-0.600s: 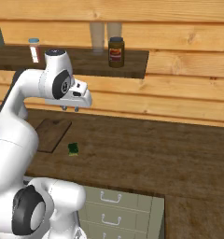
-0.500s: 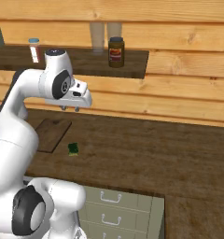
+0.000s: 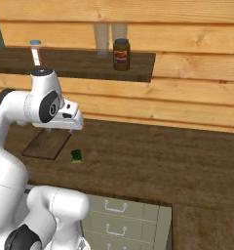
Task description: Pick up the sponge from the counter and clean the cutting board by briefly scrubbing or pressing down on the cutting board. Once finished, release the sponge.
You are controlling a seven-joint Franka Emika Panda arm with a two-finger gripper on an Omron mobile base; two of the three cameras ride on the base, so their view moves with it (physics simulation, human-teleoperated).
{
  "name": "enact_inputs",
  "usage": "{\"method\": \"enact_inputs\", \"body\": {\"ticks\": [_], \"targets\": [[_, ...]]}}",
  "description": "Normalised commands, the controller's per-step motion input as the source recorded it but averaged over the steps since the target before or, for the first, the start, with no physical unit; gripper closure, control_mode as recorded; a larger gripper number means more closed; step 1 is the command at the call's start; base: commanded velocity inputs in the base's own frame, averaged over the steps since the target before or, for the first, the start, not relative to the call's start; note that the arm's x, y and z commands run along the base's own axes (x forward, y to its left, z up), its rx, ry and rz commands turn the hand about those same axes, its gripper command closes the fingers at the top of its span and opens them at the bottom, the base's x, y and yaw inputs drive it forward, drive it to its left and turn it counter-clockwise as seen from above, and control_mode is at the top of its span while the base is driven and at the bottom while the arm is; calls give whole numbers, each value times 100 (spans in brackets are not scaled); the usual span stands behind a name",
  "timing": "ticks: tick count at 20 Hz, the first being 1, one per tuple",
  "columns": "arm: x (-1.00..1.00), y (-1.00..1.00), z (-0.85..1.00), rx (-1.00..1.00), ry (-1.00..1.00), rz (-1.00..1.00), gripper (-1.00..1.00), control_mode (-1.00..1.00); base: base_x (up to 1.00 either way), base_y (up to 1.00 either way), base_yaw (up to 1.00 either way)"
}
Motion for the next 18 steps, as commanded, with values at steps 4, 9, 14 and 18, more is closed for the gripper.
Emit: {"method": "enact_inputs", "body": {"ticks": [4,9,14,18], "targets": [[8,28,-68,0,3,20,-100,-100,0,0,0],[41,0,-23,0,12,18,-100,-100,0,0,0],[44,14,-17,-3,13,5,-100,-100,0,0,0],[39,14,-49,-8,3,0,-100,-100,0,0,0]]}}
